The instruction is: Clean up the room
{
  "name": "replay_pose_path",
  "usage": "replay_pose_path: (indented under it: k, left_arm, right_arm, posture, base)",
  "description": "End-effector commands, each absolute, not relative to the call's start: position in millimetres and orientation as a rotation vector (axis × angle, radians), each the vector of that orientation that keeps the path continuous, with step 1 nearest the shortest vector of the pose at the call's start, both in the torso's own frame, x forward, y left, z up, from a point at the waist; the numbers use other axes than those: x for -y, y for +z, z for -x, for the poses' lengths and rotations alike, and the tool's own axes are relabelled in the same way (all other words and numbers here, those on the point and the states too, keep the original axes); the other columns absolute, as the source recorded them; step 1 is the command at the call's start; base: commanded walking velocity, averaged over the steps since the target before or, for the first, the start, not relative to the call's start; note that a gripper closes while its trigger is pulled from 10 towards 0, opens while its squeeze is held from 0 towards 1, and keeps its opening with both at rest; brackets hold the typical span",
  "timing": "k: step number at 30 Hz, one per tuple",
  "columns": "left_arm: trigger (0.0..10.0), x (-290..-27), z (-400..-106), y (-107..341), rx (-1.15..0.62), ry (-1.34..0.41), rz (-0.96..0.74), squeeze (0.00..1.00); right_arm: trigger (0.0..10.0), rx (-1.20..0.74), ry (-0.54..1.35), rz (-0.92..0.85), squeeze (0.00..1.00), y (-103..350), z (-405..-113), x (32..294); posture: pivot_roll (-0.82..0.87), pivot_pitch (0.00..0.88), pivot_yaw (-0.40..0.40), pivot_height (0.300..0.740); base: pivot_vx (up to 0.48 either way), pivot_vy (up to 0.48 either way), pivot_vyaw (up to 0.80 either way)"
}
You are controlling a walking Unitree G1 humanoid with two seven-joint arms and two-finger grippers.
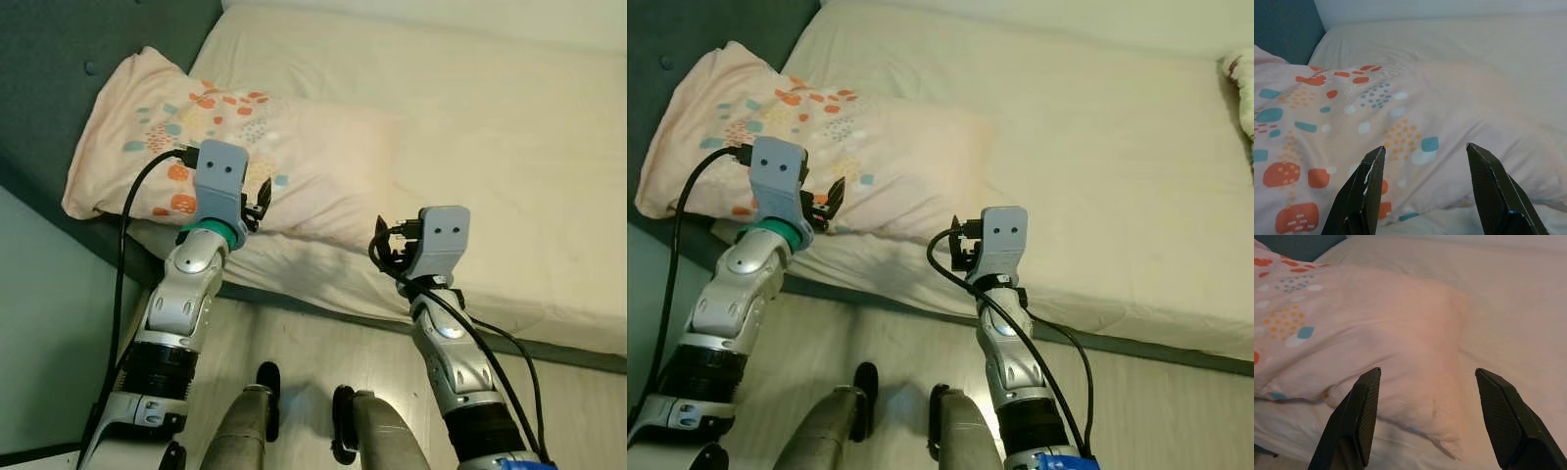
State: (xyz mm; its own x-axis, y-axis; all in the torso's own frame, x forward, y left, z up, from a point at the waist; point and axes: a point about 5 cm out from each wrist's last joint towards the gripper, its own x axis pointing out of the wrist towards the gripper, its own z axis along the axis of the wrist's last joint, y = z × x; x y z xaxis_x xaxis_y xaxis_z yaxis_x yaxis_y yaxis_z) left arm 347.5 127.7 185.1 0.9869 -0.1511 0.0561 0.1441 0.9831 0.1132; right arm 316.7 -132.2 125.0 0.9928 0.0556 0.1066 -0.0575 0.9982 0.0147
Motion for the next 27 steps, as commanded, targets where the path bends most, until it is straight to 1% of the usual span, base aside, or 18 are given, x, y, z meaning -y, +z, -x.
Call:
replay_pose_path:
  k: [1, 2, 7, 12, 16, 20, 24, 27]
  left_arm:
    - [10.0, -130.2, -346.3, 176.3, 0.042, -0.14, -0.121, 0.0]
    - [10.0, -130.2, -346.3, 176.3, 0.042, -0.14, -0.121, 0.0]
    - [10.0, -130.9, -346.8, 176.1, 0.048, -0.132, -0.129, 0.0]
    - [10.0, -131.1, -347.2, 175.4, 0.047, -0.125, -0.128, 0.0]
    - [10.0, -131.0, -347.4, 175.0, 0.045, -0.124, -0.126, 0.0]
    - [10.0, -131.0, -347.6, 175.0, 0.045, -0.123, -0.126, 0.0]
    - [10.0, -131.2, -348.3, 175.2, 0.047, -0.121, -0.126, 0.0]
    - [10.0, -131.2, -348.4, 175.0, 0.046, -0.12, -0.124, 0.0]
  right_arm:
    - [10.0, 0.076, 0.058, -0.024, 0.0, 117.0, -313.6, 131.8]
    - [10.0, 0.076, 0.058, -0.024, 0.0, 117.0, -313.6, 131.8]
    - [10.0, 0.083, 0.071, -0.032, 0.0, 118.0, -313.4, 129.8]
    - [10.0, 0.106, 0.121, -0.029, 0.0, 121.9, -312.4, 123.0]
    - [10.0, 0.097, 0.127, 0.024, 0.0, 120.3, -313.2, 121.2]
    - [10.0, 0.097, 0.124, 0.029, 0.0, 120.4, -313.6, 121.5]
    - [10.0, 0.109, 0.132, 0.01, 0.0, 122.4, -314.0, 121.3]
    - [10.0, 0.112, 0.14, 0.002, 0.0, 122.8, -313.8, 120.9]
  posture:
    - [-0.07, 0.254, 0.061, 0.74]
    - [-0.07, 0.254, 0.061, 0.74]
    - [-0.07, 0.252, 0.061, 0.74]
    - [-0.07, 0.252, 0.06, 0.74]
    - [-0.07, 0.252, 0.06, 0.74]
    - [-0.07, 0.251, 0.06, 0.74]
    - [-0.07, 0.25, 0.06, 0.74]
    - [-0.07, 0.247, 0.059, 0.74]
  base:
    - [0.0, 0.0, 0.0]
    - [0.0, 0.0, 0.0]
    - [0.382, 0.0, 0.0]
    - [0.368, 0.0, 0.0]
    - [0.324, 0.0, 0.6]
    - [0.317, 0.0, 0.8]
    - [0.273, 0.0, 0.0]
    - [0.0, 0.0, 0.0]
